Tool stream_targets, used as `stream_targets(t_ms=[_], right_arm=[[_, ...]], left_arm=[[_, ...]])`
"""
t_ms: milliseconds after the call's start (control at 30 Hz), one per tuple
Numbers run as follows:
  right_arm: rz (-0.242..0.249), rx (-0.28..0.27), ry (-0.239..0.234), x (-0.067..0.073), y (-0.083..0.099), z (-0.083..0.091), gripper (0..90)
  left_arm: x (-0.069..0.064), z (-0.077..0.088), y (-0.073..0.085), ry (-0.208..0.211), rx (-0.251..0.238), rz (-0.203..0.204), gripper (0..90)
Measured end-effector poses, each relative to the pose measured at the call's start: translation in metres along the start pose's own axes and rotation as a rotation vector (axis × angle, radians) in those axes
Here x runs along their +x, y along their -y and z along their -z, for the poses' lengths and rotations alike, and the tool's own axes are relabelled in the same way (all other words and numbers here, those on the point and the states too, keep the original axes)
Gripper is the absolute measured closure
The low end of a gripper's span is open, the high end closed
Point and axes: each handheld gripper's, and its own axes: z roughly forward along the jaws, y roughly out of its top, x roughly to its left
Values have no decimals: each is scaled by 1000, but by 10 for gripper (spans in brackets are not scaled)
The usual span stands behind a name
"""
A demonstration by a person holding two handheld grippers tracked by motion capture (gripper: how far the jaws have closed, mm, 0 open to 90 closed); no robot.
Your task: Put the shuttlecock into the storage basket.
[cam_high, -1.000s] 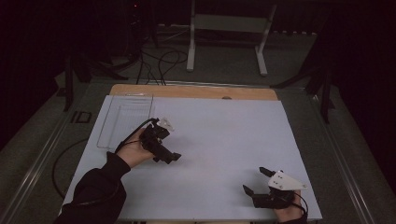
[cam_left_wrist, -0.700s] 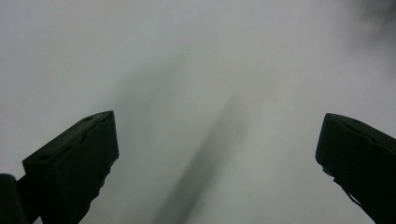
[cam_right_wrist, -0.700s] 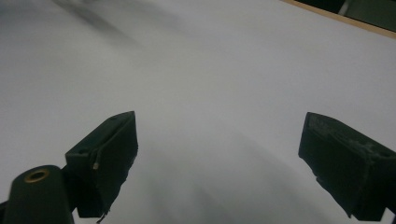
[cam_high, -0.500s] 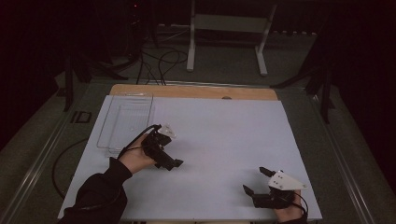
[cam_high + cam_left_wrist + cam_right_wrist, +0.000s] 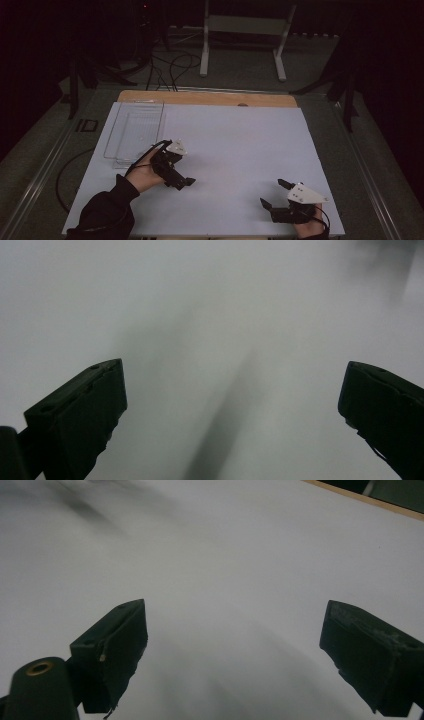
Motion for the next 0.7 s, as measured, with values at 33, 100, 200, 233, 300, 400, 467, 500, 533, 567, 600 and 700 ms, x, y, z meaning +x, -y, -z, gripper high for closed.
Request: stream_targets(t_ms=[33,100,200,233,300,400,467,500,533,567,600,700], right_arm=[[1,1,0,0,0,0,117],[4,0,-2,0,0,0,117],[3,0,-2,0,0,0,117],[1,2,-2,0,0,0,117],[4,1,0,0,0,0,117],[3,3,-1,0,0,0,117],[4,4,-1,0,0,0,117],[4,4,-1,0,0,0,117],[5,5,0,0,0,0,117],[3,4,0,1,0,0,117],[5,5,-1,1,0,0,117],[7,6,-2,1,0,-1,117]], left_arm=[[-1,1,1,-1,-4,-1,1],[-3,2,5,-5,-4,-9,1],[-6,3,9,-4,-10,-12,1],[-6,3,11,-4,-6,-17,1],[-8,3,14,-5,-10,-17,1],[-9,4,20,-1,-15,-17,0],[-11,4,23,-1,-13,-14,0],[-11,4,24,-3,-14,-14,1],[-11,5,25,-2,-14,-14,1],[-12,5,27,-2,-19,-9,1],[-12,5,28,-4,-25,-8,0],[-14,6,34,4,-30,-6,1]])
